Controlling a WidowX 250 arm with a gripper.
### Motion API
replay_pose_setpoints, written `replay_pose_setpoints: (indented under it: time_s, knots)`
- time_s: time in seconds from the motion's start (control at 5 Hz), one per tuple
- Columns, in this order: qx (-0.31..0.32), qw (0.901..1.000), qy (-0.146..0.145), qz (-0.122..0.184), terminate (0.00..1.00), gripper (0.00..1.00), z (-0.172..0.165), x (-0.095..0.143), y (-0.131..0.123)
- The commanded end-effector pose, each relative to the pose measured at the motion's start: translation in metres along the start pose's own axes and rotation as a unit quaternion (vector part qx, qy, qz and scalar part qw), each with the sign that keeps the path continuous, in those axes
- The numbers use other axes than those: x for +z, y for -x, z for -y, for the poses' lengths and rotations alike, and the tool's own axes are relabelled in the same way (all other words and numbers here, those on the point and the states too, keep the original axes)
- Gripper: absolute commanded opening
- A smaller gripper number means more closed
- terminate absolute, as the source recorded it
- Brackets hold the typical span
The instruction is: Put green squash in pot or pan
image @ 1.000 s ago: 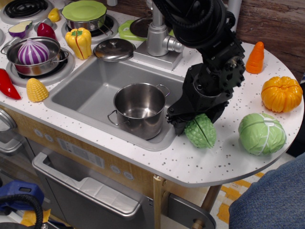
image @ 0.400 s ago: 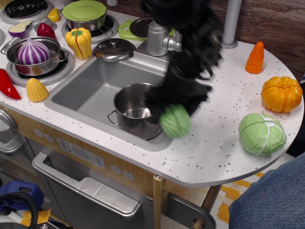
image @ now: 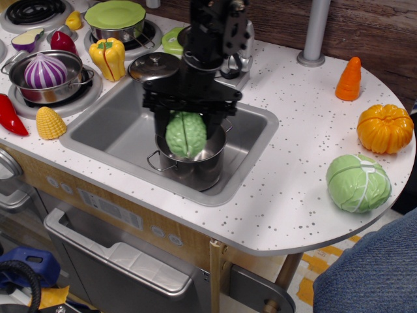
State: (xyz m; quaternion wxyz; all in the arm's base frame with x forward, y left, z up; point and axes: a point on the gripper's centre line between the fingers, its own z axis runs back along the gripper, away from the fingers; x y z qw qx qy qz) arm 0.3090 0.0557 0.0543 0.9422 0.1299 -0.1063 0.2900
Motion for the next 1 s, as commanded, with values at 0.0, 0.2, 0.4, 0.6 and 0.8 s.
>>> replay_pose_setpoints:
  time_s: [0.0, 0.2, 0.4, 0.6, 0.8]
  knots:
    - [-0.015, 0.9983, 0.019, 0.054, 0.0, 0.0, -0.0104, -0.0188, -0.0283]
    - [-0.012, 0.9969, 0.035, 0.07, 0.0, 1.0, -0.0052, -0.0277, -0.0341]
    - [-0.012, 0.9969, 0.035, 0.07, 0.0, 1.0, -0.0052, -0.0277, -0.0341]
    - [-0.012, 0.9969, 0.035, 0.07, 0.0, 1.0, -0.0052, -0.0277, -0.0341]
    - [-0.012, 0.9969, 0.035, 0.07, 1.0, 1.0, -0.0052, -0.0277, -0.0341]
